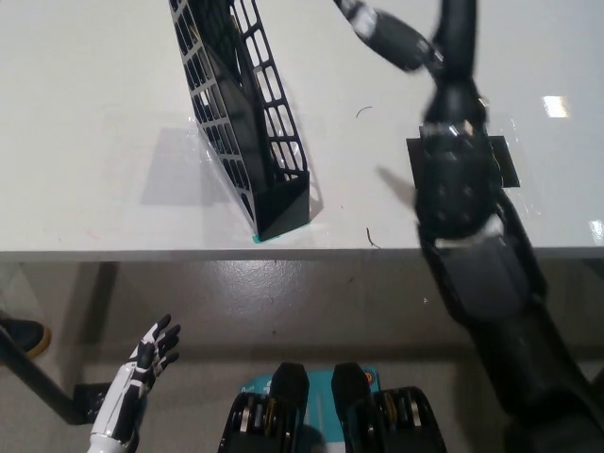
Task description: A notebook is kept standing on the table on the right hand side and a black shelf is kept on the left hand side and the robot uses its right hand to grab the notebook and places it in the shelf
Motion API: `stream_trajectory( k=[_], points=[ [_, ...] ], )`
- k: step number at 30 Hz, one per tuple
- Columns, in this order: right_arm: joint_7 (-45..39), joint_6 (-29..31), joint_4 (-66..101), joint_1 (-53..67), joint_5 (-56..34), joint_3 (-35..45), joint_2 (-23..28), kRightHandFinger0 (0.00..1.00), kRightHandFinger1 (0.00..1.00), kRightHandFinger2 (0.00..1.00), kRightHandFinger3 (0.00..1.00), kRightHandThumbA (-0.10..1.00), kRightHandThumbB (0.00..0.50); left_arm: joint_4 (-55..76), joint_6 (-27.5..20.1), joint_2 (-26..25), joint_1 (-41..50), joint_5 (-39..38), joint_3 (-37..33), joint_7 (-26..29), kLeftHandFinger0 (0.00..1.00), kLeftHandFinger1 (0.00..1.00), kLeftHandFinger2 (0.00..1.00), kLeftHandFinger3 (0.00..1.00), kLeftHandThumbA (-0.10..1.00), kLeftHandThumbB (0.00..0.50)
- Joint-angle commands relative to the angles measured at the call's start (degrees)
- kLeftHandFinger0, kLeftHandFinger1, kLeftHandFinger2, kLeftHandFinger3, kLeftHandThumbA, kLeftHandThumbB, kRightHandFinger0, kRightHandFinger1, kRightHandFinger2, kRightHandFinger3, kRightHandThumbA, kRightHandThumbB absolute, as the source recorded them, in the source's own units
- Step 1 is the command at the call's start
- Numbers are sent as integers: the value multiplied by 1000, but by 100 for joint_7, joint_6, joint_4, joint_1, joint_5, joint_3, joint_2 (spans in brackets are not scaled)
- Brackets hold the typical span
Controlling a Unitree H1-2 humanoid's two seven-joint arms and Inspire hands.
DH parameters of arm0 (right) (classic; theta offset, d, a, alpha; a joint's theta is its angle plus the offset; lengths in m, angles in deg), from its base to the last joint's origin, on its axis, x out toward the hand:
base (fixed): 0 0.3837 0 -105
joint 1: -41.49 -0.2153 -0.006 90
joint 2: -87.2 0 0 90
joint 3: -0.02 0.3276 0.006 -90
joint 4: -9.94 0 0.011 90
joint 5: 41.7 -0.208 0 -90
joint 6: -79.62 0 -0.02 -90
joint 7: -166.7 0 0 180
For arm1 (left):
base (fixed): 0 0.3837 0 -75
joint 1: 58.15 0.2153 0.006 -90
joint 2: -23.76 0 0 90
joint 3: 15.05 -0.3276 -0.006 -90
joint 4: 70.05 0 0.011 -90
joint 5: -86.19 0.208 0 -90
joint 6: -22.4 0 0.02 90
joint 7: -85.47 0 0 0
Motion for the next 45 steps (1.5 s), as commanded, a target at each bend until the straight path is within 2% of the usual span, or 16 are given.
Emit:
stream_trajectory(
  k=[1,3,5,6,9,13,15,17,21,23,27,30,33,35,38,45],
  points=[
    [-1560,-830,5734,1939,-298,-122,1043,1000,1000,1000,1000,1000,434,134,-7,-125,-144,-29,45,-41,1000,1000,1000,1000,1000,205],
    [-1432,-615,5825,2609,-357,-281,949,1000,1000,1000,1000,1000,468,125,-3,-116,-153,-57,51,-46,1000,1000,1000,1000,1000,205],
    [-1395,-429,5805,3061,-220,-364,919,1000,1000,1000,1000,1000,451,121,0,-114,-167,-79,61,-48,1000,1000,1000,1000,1000,193],
    [-1337,-88,5625,3397,-150,-390,985,1000,1000,1000,1000,1000,429,92,-36,-121,-202,-75,64,-47,1000,1000,1000,1000,1000,192],
    [-1319,111,5430,3902,-237,-505,1022,1000,1000,1000,1000,1000,431,113,-29,-120,-169,-103,64,-64,1000,1000,1000,1000,1000,173],
    [-1304,325,4955,4488,-225,-613,1032,1000,1000,1000,1000,1000,452,81,-90,-115,-189,-94,48,-74,1000,1000,1000,1000,1000,186],
    [-1287,540,4513,4655,-406,-674,1049,1000,1000,1000,1000,1000,428,97,-59,-103,-190,-118,62,-63,1000,1000,1000,1000,1000,192],
    [-1217,764,3853,4694,-426,-616,1056,1000,1000,1000,1000,1000,428,108,-60,-70,-181,-138,73,-40,1000,1000,1000,1000,1000,178],
    [-1133,1105,2801,4730,-499,-479,1011,1000,1000,1000,1000,1000,400,112,-94,-107,-223,-113,90,-49,1000,1000,1000,1000,1000,175],
    [-1145,1227,2383,4689,-529,-413,973,1000,1000,1000,1000,1000,404,127,-74,-128,-231,-121,106,-56,1000,1000,1000,1000,1000,179],
    [-1180,1375,1528,4570,-572,-303,917,1000,1000,1000,1000,1000,356,171,-38,-133,-198,-125,119,-64,1000,1000,1000,1000,1000,196],
    [-1128,1358,1141,4494,-407,-246,861,1000,1000,1000,1000,1000,358,173,-22,-125,-228,-115,127,-51,1000,1000,1000,1000,1000,205],
    [-1130,1426,633,4324,-525,-313,832,1000,1000,1000,1000,1000,314,162,-29,-119,-284,-163,165,-47,1000,1000,1000,1000,1000,202],
    [-1181,1426,420,4266,-650,-304,788,1000,1000,1000,1000,1000,330,164,-78,-107,-274,-132,180,-20,1000,1000,1000,1000,1000,194],
    [-1235,1426,310,4233,-757,-297,768,1000,1000,1000,1000,1000,280,168,-64,-126,-263,-91,177,-26,1000,1000,1000,1000,1000,202],
    [-1397,1426,80,4177,-926,-199,728,1000,1000,1000,1000,1000,277,141,-32,-112,-275,-137,202,-33,1000,1000,1000,1000,1000,180]
  ],
)
